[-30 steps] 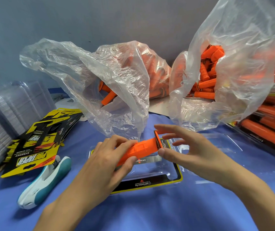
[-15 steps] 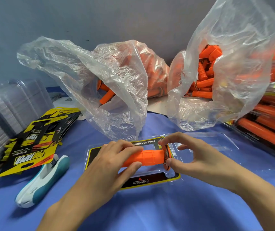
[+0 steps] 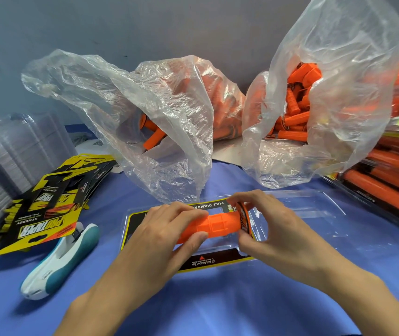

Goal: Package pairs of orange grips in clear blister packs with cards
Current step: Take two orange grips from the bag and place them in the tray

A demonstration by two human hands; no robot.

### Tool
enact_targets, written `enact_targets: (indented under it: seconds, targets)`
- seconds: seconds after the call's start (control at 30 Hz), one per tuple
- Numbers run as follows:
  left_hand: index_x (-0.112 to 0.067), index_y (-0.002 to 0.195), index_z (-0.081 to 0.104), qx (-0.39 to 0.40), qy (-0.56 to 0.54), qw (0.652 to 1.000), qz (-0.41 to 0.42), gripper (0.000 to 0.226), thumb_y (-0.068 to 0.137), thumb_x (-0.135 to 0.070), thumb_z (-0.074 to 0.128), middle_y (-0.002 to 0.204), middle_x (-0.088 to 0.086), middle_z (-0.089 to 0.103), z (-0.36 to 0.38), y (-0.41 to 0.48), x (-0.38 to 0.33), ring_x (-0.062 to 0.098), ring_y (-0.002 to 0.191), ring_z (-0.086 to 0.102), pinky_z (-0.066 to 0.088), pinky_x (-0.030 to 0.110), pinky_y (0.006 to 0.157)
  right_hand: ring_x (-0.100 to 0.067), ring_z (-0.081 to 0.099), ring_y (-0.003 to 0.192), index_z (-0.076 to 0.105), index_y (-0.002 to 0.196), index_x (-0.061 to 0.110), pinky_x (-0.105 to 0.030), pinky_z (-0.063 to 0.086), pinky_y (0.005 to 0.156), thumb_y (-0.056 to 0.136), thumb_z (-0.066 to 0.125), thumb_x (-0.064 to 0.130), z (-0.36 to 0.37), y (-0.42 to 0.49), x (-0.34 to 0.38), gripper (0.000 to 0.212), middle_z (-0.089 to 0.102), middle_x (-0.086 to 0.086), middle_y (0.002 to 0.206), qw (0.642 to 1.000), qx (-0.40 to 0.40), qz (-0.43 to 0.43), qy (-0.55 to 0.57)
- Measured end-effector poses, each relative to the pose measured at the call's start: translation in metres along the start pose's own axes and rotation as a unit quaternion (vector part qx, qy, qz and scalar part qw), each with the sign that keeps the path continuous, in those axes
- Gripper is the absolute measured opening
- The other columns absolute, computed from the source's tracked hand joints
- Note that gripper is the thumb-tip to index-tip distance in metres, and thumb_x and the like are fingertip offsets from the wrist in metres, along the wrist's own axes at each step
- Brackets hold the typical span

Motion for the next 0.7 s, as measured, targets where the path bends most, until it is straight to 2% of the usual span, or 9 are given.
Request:
enact_targets:
  seconds: [0.23, 0.3, 0.4, 0.47, 0.6, 0.7]
  targets:
    - [-0.027, 0.121, 0.06, 0.019, 0.014, 1.0, 0.016, 0.031, 0.099, -0.045, 0.046, 0.112, -0.013, 0.06, 0.004, 0.002, -0.003, 0.009, 0.101, 0.056, 0.034, 0.019, 0.094, -0.001, 0.052, 0.109, 0.052, 0.125, 0.035, -0.018, 0.037, 0.095, 0.074, 0.056, 0.027, 0.005, 0.002, -0.001, 0.052, 0.054, 0.025, 0.112, 0.999, 0.025, 0.009, -0.024]
    - [-0.028, 0.12, 0.06, 0.026, 0.005, 1.0, 0.009, 0.031, 0.099, -0.046, 0.046, 0.112, -0.015, 0.06, 0.006, 0.001, 0.0, 0.007, 0.102, 0.055, 0.034, 0.018, 0.093, -0.002, 0.052, 0.109, 0.052, 0.124, 0.037, -0.02, 0.037, 0.098, 0.074, 0.057, 0.034, 0.004, -0.001, -0.004, 0.05, 0.054, 0.028, 0.112, 0.998, 0.027, 0.006, -0.052]
    - [-0.028, 0.119, 0.061, 0.045, -0.014, 0.999, 0.005, 0.031, 0.098, -0.047, 0.047, 0.112, -0.018, 0.061, 0.011, -0.004, 0.006, 0.004, 0.105, 0.055, 0.033, 0.017, 0.094, 0.008, 0.045, 0.115, 0.05, 0.125, 0.041, -0.01, 0.028, 0.1, 0.076, 0.055, 0.05, 0.007, -0.007, -0.008, 0.05, 0.042, 0.042, 0.122, 0.996, 0.039, -0.002, -0.076]
    - [-0.029, 0.117, 0.06, 0.061, -0.018, 0.998, 0.005, 0.03, 0.097, -0.048, 0.048, 0.111, -0.018, 0.06, 0.015, -0.007, 0.007, 0.004, 0.102, 0.054, 0.032, 0.016, 0.092, 0.019, 0.037, 0.118, 0.048, 0.127, 0.043, -0.005, 0.023, 0.1, 0.076, 0.055, 0.051, 0.01, -0.01, -0.011, 0.052, 0.038, 0.049, 0.123, 0.995, 0.048, -0.006, -0.084]
    - [-0.03, 0.116, 0.061, 0.075, -0.005, 0.997, 0.005, 0.031, 0.096, -0.051, 0.047, 0.109, -0.018, 0.059, 0.022, -0.008, 0.006, 0.003, 0.096, 0.053, 0.03, 0.014, 0.086, 0.012, 0.036, 0.125, 0.044, 0.13, 0.045, -0.015, 0.028, 0.104, 0.079, 0.051, 0.054, 0.017, -0.011, -0.018, 0.053, 0.048, 0.038, 0.121, 0.991, 0.068, 0.0, -0.112]
    - [-0.03, 0.116, 0.061, 0.073, 0.002, 0.997, 0.002, 0.033, 0.096, -0.051, 0.047, 0.109, -0.018, 0.059, 0.023, -0.008, 0.005, 0.004, 0.096, 0.053, 0.032, 0.016, 0.085, 0.012, 0.034, 0.125, 0.043, 0.132, 0.045, -0.013, 0.026, 0.104, 0.08, 0.049, 0.054, 0.02, -0.011, -0.021, 0.054, 0.044, 0.038, 0.119, 0.99, 0.073, 0.003, -0.123]
Point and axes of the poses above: each hand's wrist, its own y-axis towards the middle knuckle, its own z-axis out of the palm, x = y × z, the point moved 10 cm from there along y, towards the middle knuckle
